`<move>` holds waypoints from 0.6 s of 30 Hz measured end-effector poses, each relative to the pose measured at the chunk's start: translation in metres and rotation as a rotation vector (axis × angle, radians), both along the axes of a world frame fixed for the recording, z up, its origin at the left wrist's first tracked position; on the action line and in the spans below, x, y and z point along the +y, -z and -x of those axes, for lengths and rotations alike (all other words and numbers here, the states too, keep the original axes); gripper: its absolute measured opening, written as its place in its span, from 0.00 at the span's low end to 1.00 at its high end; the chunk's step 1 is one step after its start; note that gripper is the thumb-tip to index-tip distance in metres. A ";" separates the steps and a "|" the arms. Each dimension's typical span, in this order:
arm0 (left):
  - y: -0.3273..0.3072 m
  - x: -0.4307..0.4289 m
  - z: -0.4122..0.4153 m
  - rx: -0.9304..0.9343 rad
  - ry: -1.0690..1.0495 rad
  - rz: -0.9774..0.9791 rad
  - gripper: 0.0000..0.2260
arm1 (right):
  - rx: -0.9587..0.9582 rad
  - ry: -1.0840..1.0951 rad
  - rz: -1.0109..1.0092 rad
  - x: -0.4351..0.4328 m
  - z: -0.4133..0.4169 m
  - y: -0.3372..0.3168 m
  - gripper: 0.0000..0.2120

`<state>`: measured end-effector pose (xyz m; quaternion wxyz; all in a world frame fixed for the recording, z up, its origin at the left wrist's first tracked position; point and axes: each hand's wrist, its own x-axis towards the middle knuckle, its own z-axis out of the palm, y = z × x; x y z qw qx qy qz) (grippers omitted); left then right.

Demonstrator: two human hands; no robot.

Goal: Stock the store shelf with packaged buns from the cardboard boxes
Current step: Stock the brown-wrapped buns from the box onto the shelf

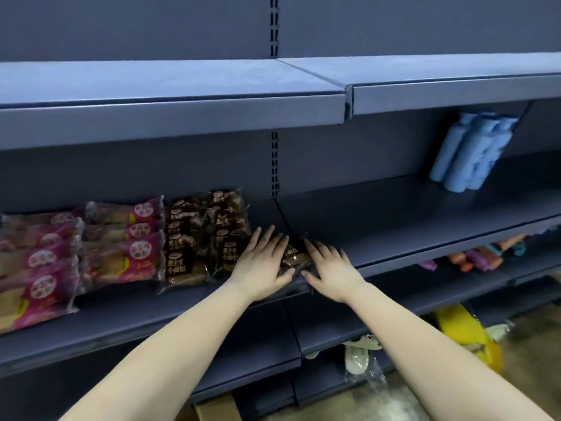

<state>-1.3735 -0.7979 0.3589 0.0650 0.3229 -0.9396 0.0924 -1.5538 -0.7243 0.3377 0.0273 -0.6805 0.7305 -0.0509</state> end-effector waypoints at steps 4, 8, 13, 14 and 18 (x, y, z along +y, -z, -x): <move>-0.005 -0.002 0.019 -0.106 -0.080 -0.046 0.37 | -0.019 -0.014 0.062 0.006 0.006 0.002 0.30; -0.012 -0.007 0.027 -0.206 -0.166 -0.098 0.38 | -0.027 -0.035 0.040 0.012 0.017 -0.005 0.30; -0.028 -0.015 0.033 -0.265 -0.195 -0.202 0.42 | 0.020 -0.080 -0.009 0.011 0.028 -0.015 0.26; -0.031 -0.016 0.035 -0.282 -0.209 -0.232 0.42 | 0.019 -0.074 -0.020 0.010 0.028 -0.018 0.28; -0.038 -0.016 0.040 -0.263 -0.212 -0.275 0.36 | -0.016 -0.089 0.048 -0.001 0.022 -0.029 0.34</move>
